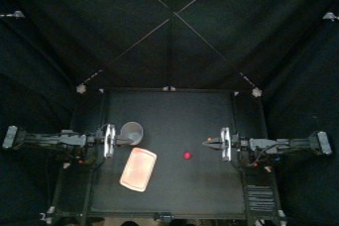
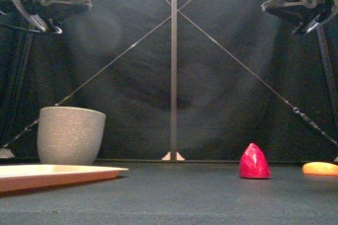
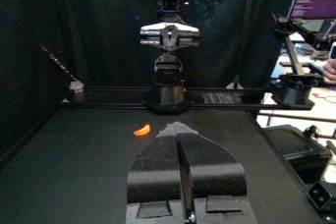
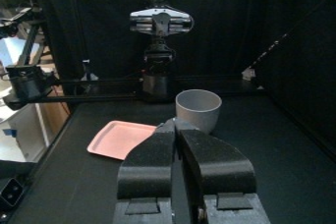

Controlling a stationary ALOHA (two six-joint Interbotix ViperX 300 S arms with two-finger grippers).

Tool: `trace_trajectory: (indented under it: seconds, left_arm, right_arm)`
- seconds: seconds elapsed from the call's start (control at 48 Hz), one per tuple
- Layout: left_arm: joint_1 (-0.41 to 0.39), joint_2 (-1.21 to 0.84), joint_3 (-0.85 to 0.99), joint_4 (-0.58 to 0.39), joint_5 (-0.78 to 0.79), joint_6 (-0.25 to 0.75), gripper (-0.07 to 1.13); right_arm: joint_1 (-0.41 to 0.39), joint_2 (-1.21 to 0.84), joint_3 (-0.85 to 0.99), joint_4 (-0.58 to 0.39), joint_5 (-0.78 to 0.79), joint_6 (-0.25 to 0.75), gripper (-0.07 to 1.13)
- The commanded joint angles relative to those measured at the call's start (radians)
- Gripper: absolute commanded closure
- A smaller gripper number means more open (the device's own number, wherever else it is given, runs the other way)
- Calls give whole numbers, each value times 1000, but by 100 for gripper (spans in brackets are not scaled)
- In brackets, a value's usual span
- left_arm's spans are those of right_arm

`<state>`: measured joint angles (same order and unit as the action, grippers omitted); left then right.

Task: Pick the tangerine then place it in the grey bowl
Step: Pick the tangerine

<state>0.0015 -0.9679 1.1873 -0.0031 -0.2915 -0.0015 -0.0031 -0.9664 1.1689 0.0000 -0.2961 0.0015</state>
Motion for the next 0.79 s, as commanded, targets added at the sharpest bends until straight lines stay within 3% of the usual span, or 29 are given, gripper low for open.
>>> trace_trajectory:
  seconds: [0.021, 0.188, 0.354, 0.438, 0.562, 0.792]
  left_arm:
    - [-2, 11, -55, -9, 81, 0, 99]
    - [3, 9, -106, -6, 190, 5, 99]
    - [29, 6, -124, 3, 225, 6, 99]
    - [40, 2, -124, 3, 225, 5, 99]
    - [43, 2, -118, 5, 225, 5, 99]
    - [46, 0, -112, 3, 225, 6, 99]
  right_arm:
    - [-5, 15, -20, 31, 5, 17, 104]
    - [-63, 26, -74, 146, 147, 38, 103]
    - [-143, 32, -135, 170, 382, 41, 101]
    - [-198, 40, -158, 172, 509, 43, 94]
    - [-281, 55, -172, 173, 649, 43, 74]
    - [-364, 92, -155, 190, 687, 51, 13]
